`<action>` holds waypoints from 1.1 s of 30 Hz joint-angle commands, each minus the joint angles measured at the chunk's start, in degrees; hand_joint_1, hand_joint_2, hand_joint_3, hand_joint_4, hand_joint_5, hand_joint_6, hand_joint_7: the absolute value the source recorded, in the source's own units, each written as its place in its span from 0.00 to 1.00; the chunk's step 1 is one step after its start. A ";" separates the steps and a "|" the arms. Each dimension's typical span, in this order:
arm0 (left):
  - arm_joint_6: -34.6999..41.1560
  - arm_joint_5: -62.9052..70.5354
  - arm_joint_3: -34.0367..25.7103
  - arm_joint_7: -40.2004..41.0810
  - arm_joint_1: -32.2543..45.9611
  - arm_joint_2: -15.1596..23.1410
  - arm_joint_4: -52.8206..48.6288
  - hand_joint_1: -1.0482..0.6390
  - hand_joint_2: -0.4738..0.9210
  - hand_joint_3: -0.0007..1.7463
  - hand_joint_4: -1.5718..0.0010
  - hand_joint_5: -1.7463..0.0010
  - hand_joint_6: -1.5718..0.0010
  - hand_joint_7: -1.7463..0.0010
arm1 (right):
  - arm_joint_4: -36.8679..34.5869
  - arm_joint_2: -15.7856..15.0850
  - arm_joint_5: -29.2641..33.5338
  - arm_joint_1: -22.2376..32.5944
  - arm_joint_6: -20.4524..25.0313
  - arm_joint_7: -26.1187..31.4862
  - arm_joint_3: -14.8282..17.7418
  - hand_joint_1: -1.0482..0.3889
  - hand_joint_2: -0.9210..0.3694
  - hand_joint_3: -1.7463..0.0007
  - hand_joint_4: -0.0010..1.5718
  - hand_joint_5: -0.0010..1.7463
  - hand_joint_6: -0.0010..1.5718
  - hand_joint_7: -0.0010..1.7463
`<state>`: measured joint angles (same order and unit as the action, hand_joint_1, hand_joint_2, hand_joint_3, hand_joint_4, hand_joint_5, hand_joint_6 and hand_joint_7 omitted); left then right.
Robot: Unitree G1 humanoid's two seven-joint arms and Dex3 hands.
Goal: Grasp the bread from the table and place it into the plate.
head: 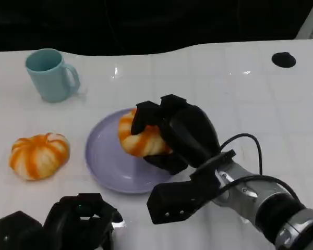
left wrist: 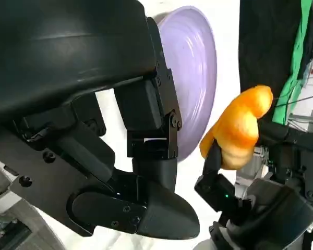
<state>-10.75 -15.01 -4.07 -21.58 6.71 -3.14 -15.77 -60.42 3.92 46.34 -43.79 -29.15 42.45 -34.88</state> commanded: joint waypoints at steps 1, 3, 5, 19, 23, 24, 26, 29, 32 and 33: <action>-0.10 -0.11 -0.07 0.32 1.06 0.45 1.09 0.00 0.76 0.29 0.00 0.30 0.07 0.62 | -0.78 0.04 -1.50 -0.86 0.57 -3.81 0.42 0.57 0.25 0.53 0.52 0.67 0.55 0.39; -0.08 0.11 0.00 0.59 1.22 0.39 1.36 0.00 0.76 0.29 0.00 0.30 0.06 0.62 | -0.75 -0.42 -1.41 -0.91 0.60 -6.72 -0.01 0.54 0.13 0.70 0.39 0.42 0.48 0.16; -0.03 0.33 0.10 0.74 1.36 0.35 1.64 0.00 0.76 0.29 0.00 0.30 0.06 0.62 | -0.54 -0.85 -1.17 -0.86 1.00 -9.15 -0.38 0.51 0.06 0.79 0.32 0.29 0.43 0.07; -0.58 0.52 0.49 0.48 1.65 0.56 1.74 0.00 0.76 0.29 0.00 0.30 0.07 0.62 | 10.69 -4.68 -2.17 3.46 6.63 -25.55 -0.52 0.21 0.00 0.77 0.04 0.16 0.16 0.01; -0.35 0.43 0.42 0.51 1.45 0.56 1.53 0.00 0.76 0.29 0.00 0.30 0.07 0.62 | 13.36 -5.72 -2.94 5.57 5.38 -24.89 0.30 0.21 0.00 0.78 0.07 0.18 0.18 0.01; -0.54 0.50 0.40 0.54 1.38 0.52 1.36 0.00 0.76 0.29 0.00 0.30 0.07 0.62 | 13.94 -6.03 -3.14 6.12 4.84 -24.44 0.50 0.21 0.00 0.79 0.08 0.19 0.19 0.02; -0.72 0.48 0.37 0.55 1.32 0.45 1.17 0.00 0.76 0.29 0.00 0.30 0.06 0.62 | 14.98 -6.64 -3.95 7.36 3.21 -23.69 1.18 0.23 0.00 0.80 0.10 0.21 0.20 0.02; -0.09 0.28 0.40 0.77 1.50 0.26 1.69 0.00 0.76 0.29 0.00 0.30 0.06 0.62 | 18.02 -7.93 -6.71 10.33 0.50 -24.50 3.10 0.27 0.00 0.82 0.13 0.24 0.23 0.03; 0.39 0.22 0.43 0.98 1.53 0.17 2.04 0.00 0.76 0.29 0.00 0.30 0.06 0.62 | 20.94 -8.63 -9.66 13.29 -1.89 -25.20 5.03 0.32 0.00 0.83 0.18 0.28 0.27 0.05; 0.42 0.25 0.45 1.00 1.52 0.19 2.06 0.00 0.76 0.29 0.00 0.30 0.06 0.62 | 21.76 -8.70 -10.61 14.11 -2.34 -25.66 5.58 0.32 0.00 0.83 0.19 0.29 0.29 0.05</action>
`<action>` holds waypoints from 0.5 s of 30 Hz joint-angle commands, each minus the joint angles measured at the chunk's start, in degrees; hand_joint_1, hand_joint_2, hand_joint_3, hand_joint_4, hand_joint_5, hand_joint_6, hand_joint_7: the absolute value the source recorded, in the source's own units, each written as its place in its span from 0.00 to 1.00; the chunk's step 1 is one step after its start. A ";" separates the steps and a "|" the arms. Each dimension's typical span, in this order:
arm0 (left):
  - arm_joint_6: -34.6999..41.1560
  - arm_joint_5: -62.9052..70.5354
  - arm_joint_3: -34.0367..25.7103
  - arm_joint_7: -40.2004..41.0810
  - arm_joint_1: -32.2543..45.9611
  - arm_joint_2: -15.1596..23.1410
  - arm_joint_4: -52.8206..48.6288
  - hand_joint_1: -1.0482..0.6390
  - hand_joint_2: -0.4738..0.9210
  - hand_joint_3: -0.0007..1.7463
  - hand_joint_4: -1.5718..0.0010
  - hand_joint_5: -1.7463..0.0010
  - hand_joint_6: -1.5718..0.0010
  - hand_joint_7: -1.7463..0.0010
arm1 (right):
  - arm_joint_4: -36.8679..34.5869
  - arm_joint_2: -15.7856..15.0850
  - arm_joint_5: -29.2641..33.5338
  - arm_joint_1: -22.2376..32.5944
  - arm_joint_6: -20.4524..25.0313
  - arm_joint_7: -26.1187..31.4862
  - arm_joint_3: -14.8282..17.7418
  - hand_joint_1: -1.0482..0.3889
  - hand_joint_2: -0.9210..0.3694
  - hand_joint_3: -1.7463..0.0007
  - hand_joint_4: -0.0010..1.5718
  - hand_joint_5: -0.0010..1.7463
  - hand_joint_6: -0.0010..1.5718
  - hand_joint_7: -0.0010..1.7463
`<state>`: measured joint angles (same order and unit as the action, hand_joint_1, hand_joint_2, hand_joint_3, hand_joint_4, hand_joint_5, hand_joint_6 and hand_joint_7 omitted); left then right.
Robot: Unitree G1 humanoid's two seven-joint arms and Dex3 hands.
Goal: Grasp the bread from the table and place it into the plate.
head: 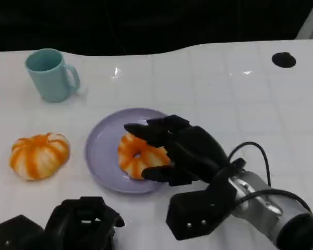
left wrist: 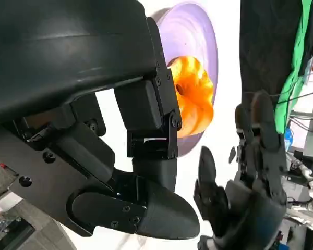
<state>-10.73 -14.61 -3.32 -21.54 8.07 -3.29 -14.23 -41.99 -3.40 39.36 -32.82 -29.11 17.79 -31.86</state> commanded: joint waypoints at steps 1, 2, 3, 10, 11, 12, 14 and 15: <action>-0.18 0.06 -0.27 0.86 0.09 0.39 0.23 0.00 0.76 0.29 0.00 0.30 0.06 0.62 | 4.59 -1.34 -6.49 4.60 -3.39 -2.92 3.61 0.34 0.00 0.83 0.21 0.32 0.31 0.06; -0.68 0.22 -0.23 0.77 0.03 0.44 -0.02 0.00 0.76 0.29 0.00 0.30 0.06 0.62 | 5.57 -1.25 -9.00 5.75 -4.14 -4.75 4.46 0.37 0.00 0.83 0.21 0.39 0.33 0.07; -1.06 0.32 -0.19 0.65 -0.01 0.49 -0.22 0.00 0.76 0.29 0.00 0.30 0.06 0.62 | 6.41 -1.04 -11.64 6.85 -4.78 -6.74 5.33 0.38 0.00 0.83 0.21 0.44 0.35 0.08; -0.94 0.58 0.08 0.98 0.28 0.45 0.27 0.00 0.77 0.29 0.00 0.30 0.06 0.62 | 14.87 0.57 -29.59 15.81 -3.58 -20.59 11.08 0.50 0.00 0.78 0.33 0.69 0.45 0.26; -0.91 0.59 0.10 1.00 0.29 0.44 0.29 0.00 0.77 0.29 0.00 0.30 0.06 0.62 | 15.71 0.56 -31.06 16.66 -3.50 -21.95 11.70 0.50 0.00 0.78 0.33 0.70 0.43 0.33; -0.96 0.58 0.11 0.97 0.27 0.42 0.25 0.00 0.77 0.29 0.00 0.30 0.06 0.62 | 16.50 0.64 -32.80 17.51 -3.24 -23.49 12.37 0.51 0.00 0.77 0.33 0.70 0.42 0.36; -1.21 0.54 0.17 0.73 0.25 0.46 0.15 0.00 0.77 0.29 0.00 0.30 0.06 0.62 | 18.01 0.61 -35.44 19.08 -2.73 -26.01 13.53 0.51 0.00 0.77 0.34 0.71 0.42 0.40; -1.29 0.55 0.23 0.65 0.26 0.48 0.17 0.00 0.77 0.29 0.00 0.30 0.06 0.62 | 19.08 0.40 -36.78 20.17 -2.35 -27.29 14.15 0.51 0.00 0.76 0.35 0.73 0.41 0.46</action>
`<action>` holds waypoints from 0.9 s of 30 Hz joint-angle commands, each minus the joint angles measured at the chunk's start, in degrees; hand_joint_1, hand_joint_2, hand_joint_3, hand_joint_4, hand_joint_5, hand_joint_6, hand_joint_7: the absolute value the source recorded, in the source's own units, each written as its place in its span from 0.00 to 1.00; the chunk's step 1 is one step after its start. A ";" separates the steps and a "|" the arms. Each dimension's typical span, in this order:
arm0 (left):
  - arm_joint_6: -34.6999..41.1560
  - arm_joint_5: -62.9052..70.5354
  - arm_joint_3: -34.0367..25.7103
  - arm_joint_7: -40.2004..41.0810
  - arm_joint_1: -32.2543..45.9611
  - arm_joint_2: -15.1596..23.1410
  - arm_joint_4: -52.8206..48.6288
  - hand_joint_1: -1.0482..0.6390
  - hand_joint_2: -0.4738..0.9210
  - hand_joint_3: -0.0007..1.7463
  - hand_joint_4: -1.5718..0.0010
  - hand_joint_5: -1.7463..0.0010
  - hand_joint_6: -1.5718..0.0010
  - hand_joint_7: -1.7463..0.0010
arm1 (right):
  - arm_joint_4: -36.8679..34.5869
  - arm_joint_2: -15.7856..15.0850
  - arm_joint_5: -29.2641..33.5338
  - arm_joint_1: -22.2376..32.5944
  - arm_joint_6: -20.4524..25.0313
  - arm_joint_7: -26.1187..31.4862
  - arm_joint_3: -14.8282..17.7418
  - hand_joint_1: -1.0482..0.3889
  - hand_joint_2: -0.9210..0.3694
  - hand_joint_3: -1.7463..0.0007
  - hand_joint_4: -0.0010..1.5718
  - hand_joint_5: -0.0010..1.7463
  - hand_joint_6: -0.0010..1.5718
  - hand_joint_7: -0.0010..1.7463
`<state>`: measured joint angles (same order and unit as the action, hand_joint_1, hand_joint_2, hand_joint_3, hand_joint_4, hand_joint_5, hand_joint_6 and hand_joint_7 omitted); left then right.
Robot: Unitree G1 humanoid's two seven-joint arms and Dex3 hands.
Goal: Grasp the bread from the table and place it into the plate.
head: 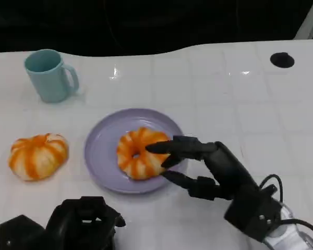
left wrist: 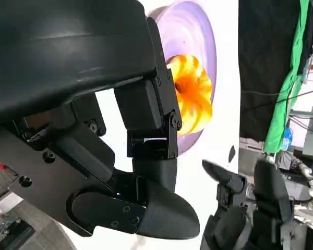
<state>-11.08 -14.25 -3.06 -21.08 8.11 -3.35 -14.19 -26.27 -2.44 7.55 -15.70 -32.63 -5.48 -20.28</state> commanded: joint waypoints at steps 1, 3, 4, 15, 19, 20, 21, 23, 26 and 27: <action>-0.84 0.24 0.05 0.25 0.30 0.57 0.31 0.00 0.77 0.29 0.00 0.30 0.06 0.62 | 4.70 -0.94 -5.99 4.35 1.73 -5.10 3.16 0.51 0.00 0.75 0.37 0.75 0.41 0.50; -0.11 0.31 0.20 0.70 0.56 0.53 0.96 0.00 0.77 0.29 0.00 0.30 0.06 0.62 | 7.60 -1.75 -7.36 6.76 3.29 -6.88 4.05 0.50 0.00 0.74 0.39 0.77 0.42 0.53; 0.19 0.32 0.25 0.92 0.68 0.48 1.24 0.00 0.77 0.29 0.00 0.30 0.06 0.62 | 9.00 -2.07 -8.01 7.87 4.23 -7.71 4.43 0.50 0.00 0.74 0.40 0.78 0.43 0.55; 0.41 -0.02 0.64 0.50 0.84 0.43 1.74 0.00 0.77 0.29 0.00 0.30 0.06 0.63 | 15.32 -5.20 -9.68 18.35 2.33 -11.59 8.93 0.49 0.00 0.77 0.47 0.79 0.47 0.63; 1.15 0.01 0.79 1.04 0.87 0.34 2.08 0.00 0.77 0.28 0.00 0.30 0.05 0.64 | 16.29 -5.86 -10.51 21.96 2.19 -12.39 10.56 0.49 0.00 0.77 0.45 0.81 0.45 0.66; 0.96 -0.02 0.76 0.97 0.77 0.34 1.88 0.00 0.77 0.28 0.00 0.30 0.05 0.64 | 16.91 -5.85 -10.89 22.82 2.90 -12.54 10.92 0.49 0.00 0.77 0.45 0.82 0.44 0.67; 0.73 -0.01 0.73 0.92 0.68 0.35 1.65 0.00 0.77 0.28 0.00 0.30 0.05 0.64 | 17.58 -5.82 -11.26 23.64 3.57 -12.67 11.27 0.49 0.00 0.77 0.45 0.82 0.44 0.68; 0.56 0.07 0.70 0.90 0.59 0.39 1.48 0.00 0.77 0.28 0.00 0.30 0.05 0.64 | 18.61 -5.89 -11.39 25.00 3.91 -12.71 11.91 0.48 0.01 0.74 0.45 0.83 0.44 0.70; 0.83 0.01 0.63 1.00 0.61 0.46 1.79 0.00 0.78 0.28 0.00 0.30 0.05 0.64 | 20.44 -6.05 -11.55 26.83 5.23 -12.69 12.56 0.48 0.05 0.68 0.46 0.83 0.45 0.70; 0.91 -0.02 0.62 1.01 0.65 0.48 1.96 0.00 0.78 0.27 0.00 0.30 0.05 0.65 | 21.06 -5.96 -11.87 27.37 6.04 -12.81 12.70 0.47 0.05 0.67 0.46 0.83 0.45 0.70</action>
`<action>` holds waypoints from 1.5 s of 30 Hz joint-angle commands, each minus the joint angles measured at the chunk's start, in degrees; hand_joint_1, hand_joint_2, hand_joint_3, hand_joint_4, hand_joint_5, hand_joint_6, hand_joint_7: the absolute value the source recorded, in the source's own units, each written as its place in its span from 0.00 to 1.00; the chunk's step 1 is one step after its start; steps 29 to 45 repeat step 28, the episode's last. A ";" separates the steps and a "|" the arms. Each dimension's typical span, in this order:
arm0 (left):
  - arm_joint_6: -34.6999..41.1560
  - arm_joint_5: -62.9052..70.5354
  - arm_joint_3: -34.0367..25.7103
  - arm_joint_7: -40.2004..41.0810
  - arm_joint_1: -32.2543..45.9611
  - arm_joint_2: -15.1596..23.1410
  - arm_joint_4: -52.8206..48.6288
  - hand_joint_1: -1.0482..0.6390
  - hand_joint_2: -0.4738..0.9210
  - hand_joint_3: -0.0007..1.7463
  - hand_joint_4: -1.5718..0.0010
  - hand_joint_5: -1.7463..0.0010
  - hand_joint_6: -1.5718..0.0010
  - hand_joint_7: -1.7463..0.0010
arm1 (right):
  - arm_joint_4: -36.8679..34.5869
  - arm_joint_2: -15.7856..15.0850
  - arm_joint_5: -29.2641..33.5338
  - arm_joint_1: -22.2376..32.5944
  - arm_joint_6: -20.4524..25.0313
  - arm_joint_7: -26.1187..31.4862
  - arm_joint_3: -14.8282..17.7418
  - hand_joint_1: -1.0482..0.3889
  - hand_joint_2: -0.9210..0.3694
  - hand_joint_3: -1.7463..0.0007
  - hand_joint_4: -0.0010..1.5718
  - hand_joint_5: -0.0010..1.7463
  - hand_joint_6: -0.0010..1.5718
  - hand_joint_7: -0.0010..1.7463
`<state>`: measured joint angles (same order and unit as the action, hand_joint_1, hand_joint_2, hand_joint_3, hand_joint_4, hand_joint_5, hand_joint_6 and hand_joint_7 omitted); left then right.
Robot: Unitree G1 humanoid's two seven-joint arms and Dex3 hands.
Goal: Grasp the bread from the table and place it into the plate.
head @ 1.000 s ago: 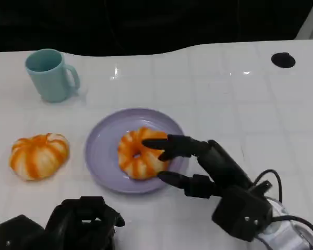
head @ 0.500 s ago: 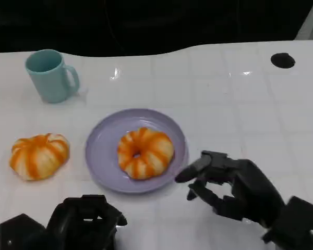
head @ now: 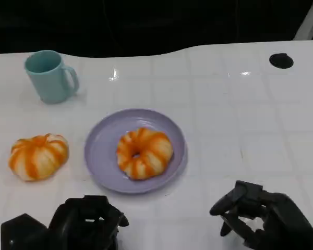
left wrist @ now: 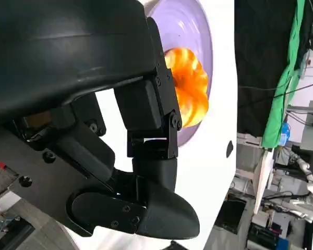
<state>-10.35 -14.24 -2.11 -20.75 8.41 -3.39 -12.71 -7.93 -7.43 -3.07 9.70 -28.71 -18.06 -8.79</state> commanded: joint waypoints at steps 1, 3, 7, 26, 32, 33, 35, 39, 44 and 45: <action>0.28 -0.17 -0.37 0.58 0.38 0.56 0.61 0.00 0.78 0.27 0.00 0.30 0.04 0.65 | 3.16 -0.78 -1.57 2.43 3.06 -0.30 1.31 0.47 0.06 0.67 0.46 0.83 0.45 0.70; 0.48 -0.40 -0.44 0.36 0.42 0.66 0.67 0.00 0.78 0.27 0.00 0.30 0.05 0.65 | 3.17 -0.19 -1.64 2.82 4.08 -0.07 1.43 0.46 0.06 0.67 0.47 0.83 0.45 0.70; 0.09 -0.73 -0.73 -0.16 0.44 0.91 0.09 0.00 0.79 0.27 0.00 0.30 0.05 0.65 | 2.38 0.99 -1.69 2.79 4.80 0.37 1.55 0.44 0.05 0.67 0.47 0.82 0.45 0.71; -0.38 -1.73 -2.37 -1.64 -1.39 2.24 -2.86 0.00 0.79 0.24 0.00 0.30 0.06 0.65 | -0.98 3.57 -1.71 -0.03 3.57 0.81 2.09 0.43 0.04 0.71 0.46 0.84 0.45 0.69; -0.28 -1.78 -2.51 -1.68 -1.59 2.20 -3.06 0.00 0.79 0.24 0.00 0.30 0.06 0.65 | -0.99 3.65 -1.15 -0.13 3.38 1.29 2.09 0.42 0.04 0.71 0.46 0.84 0.45 0.69; -0.28 -1.78 -2.51 -1.68 -1.59 2.20 -3.06 0.00 0.79 0.24 0.00 0.30 0.06 0.65 | -0.99 3.65 -1.15 -0.13 3.38 1.29 2.09 0.42 0.04 0.71 0.46 0.84 0.45 0.69; -0.28 -1.78 -2.51 -1.68 -1.59 2.20 -3.06 0.00 0.79 0.24 0.00 0.30 0.06 0.65 | -0.99 3.65 -1.15 -0.13 3.38 1.29 2.09 0.42 0.04 0.71 0.46 0.84 0.45 0.69; -0.28 -1.78 -2.51 -1.68 -1.59 2.20 -3.06 0.00 0.79 0.24 0.00 0.30 0.06 0.65 | -0.99 3.65 -1.15 -0.13 3.38 1.29 2.09 0.42 0.04 0.71 0.46 0.84 0.45 0.69; -0.28 -1.78 -2.51 -1.68 -1.59 2.20 -3.06 0.00 0.79 0.24 0.00 0.30 0.06 0.65 | -0.99 3.65 -1.15 -0.13 3.38 1.29 2.09 0.42 0.04 0.71 0.46 0.84 0.45 0.69; -0.28 -1.78 -2.51 -1.68 -1.59 2.20 -3.06 0.00 0.79 0.24 0.00 0.30 0.06 0.65 | -0.99 3.65 -1.15 -0.13 3.38 1.29 2.09 0.42 0.04 0.71 0.46 0.84 0.45 0.69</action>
